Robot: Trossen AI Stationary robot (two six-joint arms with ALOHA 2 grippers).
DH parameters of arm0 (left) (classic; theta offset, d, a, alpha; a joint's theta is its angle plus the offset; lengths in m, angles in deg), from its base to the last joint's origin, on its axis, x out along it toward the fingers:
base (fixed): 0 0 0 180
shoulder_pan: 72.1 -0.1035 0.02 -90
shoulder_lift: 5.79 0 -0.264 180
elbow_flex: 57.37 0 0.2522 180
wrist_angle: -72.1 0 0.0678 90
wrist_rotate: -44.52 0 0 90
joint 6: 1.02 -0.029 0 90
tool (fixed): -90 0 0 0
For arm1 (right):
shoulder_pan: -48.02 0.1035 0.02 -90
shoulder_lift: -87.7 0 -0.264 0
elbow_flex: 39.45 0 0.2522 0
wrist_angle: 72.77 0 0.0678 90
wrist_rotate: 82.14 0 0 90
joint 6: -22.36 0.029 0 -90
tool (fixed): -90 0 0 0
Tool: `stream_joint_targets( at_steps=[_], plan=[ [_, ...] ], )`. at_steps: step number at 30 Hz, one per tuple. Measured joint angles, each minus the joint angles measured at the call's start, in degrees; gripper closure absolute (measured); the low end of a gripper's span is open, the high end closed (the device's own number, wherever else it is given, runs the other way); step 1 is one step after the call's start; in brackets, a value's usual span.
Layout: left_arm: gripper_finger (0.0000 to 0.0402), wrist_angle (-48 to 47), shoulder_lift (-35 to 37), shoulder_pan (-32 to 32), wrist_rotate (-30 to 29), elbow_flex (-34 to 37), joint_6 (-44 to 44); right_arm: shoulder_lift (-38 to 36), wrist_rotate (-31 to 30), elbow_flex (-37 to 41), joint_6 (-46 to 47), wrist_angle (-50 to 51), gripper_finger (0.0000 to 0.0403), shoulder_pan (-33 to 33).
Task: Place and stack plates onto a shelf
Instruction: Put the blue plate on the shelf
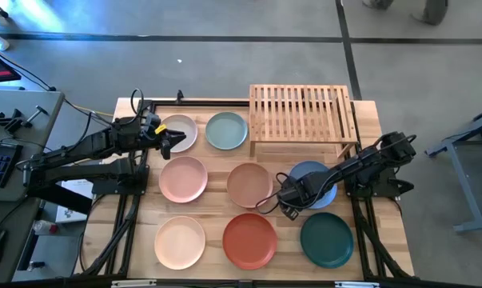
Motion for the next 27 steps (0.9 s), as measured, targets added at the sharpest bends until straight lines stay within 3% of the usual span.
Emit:
stream_joint_targets(
  at_steps=[8,16,27],
  plan=[
    [0.0326,0.0,0.0,0.0,0.0,0.0,-0.3,0.0,1.1,0.0,0.0,-0.1,0.0395,0.0],
    [0.0326,0.0,0.0,0.0,0.0,0.0,-0.5,-0.1,3.0,-1.3,0.9,0.9,0.0399,0.0],
    [0.0326,0.0,0.0,0.0,0.0,0.0,-0.5,-0.1,2.9,-12.2,-0.2,11.9,0.0402,0.0]
  ],
)
